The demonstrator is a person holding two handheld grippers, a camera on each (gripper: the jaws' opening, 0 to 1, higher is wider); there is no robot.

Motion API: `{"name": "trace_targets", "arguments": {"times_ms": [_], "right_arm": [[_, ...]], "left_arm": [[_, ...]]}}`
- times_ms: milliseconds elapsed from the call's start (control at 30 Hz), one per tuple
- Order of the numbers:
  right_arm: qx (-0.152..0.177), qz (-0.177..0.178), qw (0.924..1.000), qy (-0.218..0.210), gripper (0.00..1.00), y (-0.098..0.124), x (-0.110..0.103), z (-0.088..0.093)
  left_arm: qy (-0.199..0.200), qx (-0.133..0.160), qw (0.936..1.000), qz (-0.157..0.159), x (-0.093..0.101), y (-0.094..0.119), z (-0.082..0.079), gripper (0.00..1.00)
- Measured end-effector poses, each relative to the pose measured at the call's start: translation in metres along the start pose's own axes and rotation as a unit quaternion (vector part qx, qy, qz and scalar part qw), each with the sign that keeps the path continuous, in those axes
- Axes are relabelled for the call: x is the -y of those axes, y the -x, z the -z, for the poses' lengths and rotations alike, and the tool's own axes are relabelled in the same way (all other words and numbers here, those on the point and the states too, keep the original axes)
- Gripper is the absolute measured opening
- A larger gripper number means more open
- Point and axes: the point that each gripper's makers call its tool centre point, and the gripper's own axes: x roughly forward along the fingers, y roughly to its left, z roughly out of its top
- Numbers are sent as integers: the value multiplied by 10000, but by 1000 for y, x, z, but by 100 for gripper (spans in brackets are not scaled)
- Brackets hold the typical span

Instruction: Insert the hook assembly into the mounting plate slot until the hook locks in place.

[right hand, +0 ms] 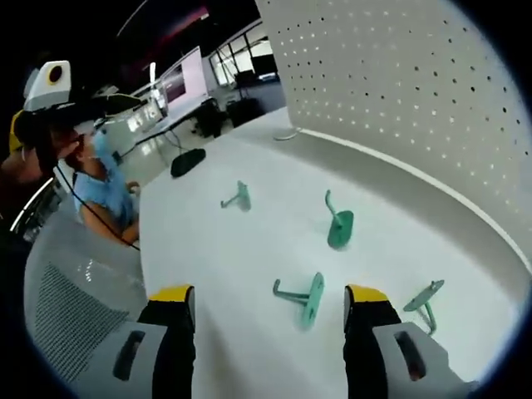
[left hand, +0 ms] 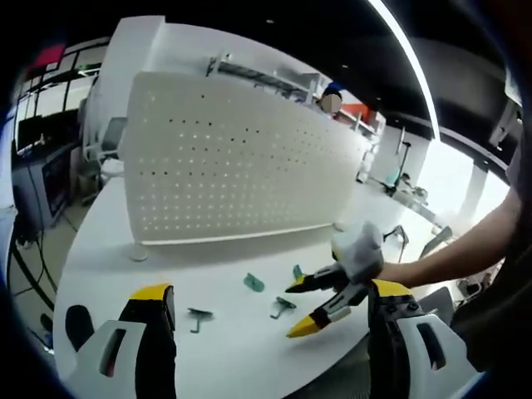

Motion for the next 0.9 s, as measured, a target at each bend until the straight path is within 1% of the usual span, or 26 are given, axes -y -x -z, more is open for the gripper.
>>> {"name": "trace_targets", "arguments": {"times_ms": [133, 233, 367, 467, 633, 767, 900], "right_arm": [[-35, 76, 10000, 36, 61, 2, 6, -1], [-142, 175, 9997, 131, 55, 4, 12, 2], [-245, 179, 9993, 237, 46, 4, 14, 5], [-291, 224, 9989, 274, 42, 3, 16, 6], [-356, 250, 9989, 182, 36, 1, 21, 8], [-410, 360, 9977, 403, 27, 2, 26, 7], [-435, 406, 9973, 422, 25, 1, 30, 6]], "left_arm": [[17, 12, 10000, -28, -2, 0, -1, 98], [30, 0, 10000, -47, -5, 0, 0, 98], [36, -7, 10000, -36, -4, -2, 0, 98], [37, -15, 10000, -21, -4, -3, 0, 98], [49, -43, 10000, 0, -4, -6, 0, 98], [15, -20, 10000, 11, -5, -7, -4, 98], [18, -20, 10000, 16, -7, -8, -4, 98]]}}
